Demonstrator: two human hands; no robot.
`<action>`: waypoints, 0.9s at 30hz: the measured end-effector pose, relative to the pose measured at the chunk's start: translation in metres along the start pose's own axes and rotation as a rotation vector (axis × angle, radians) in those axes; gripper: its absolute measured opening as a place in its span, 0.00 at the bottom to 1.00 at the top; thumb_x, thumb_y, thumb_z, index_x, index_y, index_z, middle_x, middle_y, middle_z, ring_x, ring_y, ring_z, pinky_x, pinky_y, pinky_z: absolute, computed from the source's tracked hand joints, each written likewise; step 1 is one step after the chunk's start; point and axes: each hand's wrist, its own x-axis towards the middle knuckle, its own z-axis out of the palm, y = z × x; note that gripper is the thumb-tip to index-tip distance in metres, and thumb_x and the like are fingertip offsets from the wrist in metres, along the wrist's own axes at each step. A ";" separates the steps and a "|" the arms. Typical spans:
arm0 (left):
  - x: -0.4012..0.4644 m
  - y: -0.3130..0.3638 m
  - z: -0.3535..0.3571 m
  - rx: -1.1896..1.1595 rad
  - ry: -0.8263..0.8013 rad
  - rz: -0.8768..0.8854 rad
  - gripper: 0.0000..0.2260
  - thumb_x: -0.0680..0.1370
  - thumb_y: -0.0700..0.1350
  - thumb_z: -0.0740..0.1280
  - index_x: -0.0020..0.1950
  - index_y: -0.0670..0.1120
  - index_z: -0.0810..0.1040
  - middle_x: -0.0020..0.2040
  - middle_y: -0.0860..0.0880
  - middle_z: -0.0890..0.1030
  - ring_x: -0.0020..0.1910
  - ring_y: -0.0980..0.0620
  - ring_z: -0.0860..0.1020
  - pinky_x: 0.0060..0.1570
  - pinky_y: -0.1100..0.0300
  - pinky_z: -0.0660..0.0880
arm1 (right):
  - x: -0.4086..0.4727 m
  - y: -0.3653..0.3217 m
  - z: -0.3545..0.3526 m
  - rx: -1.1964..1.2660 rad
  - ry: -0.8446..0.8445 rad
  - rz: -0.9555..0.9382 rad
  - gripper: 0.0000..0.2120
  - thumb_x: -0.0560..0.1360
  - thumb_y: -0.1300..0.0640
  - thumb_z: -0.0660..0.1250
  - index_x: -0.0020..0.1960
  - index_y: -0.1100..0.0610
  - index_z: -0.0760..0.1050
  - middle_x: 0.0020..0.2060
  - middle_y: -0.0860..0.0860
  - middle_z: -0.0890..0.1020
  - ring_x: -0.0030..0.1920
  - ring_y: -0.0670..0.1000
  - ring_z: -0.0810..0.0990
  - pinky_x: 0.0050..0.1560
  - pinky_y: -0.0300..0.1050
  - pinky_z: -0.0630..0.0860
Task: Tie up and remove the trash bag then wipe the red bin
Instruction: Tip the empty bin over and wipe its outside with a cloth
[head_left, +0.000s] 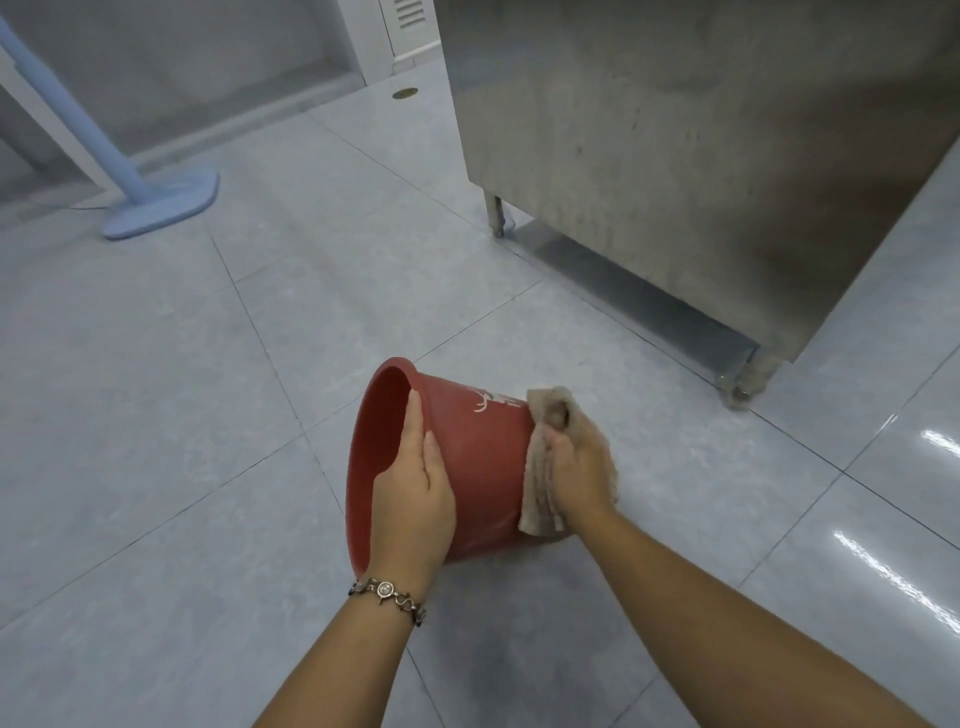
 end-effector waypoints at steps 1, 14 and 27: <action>-0.001 0.004 0.002 0.012 -0.013 0.020 0.21 0.82 0.49 0.50 0.75 0.61 0.53 0.29 0.57 0.68 0.27 0.60 0.68 0.28 0.65 0.67 | 0.009 0.005 -0.007 0.042 -0.024 0.118 0.28 0.68 0.40 0.52 0.61 0.50 0.74 0.56 0.54 0.80 0.58 0.56 0.77 0.56 0.51 0.73; 0.013 0.018 0.005 -0.162 -0.024 -0.024 0.19 0.83 0.48 0.53 0.74 0.60 0.60 0.32 0.62 0.68 0.29 0.74 0.72 0.32 0.78 0.69 | -0.084 -0.037 0.022 0.157 -0.279 -0.462 0.30 0.72 0.46 0.51 0.75 0.43 0.56 0.76 0.40 0.58 0.77 0.43 0.48 0.76 0.61 0.44; 0.002 0.021 0.006 -0.020 -0.004 -0.013 0.20 0.82 0.49 0.52 0.73 0.63 0.59 0.30 0.60 0.66 0.28 0.62 0.66 0.30 0.68 0.64 | 0.025 -0.011 -0.020 -0.082 -0.172 0.133 0.16 0.71 0.38 0.51 0.50 0.43 0.71 0.47 0.53 0.81 0.52 0.59 0.78 0.58 0.57 0.73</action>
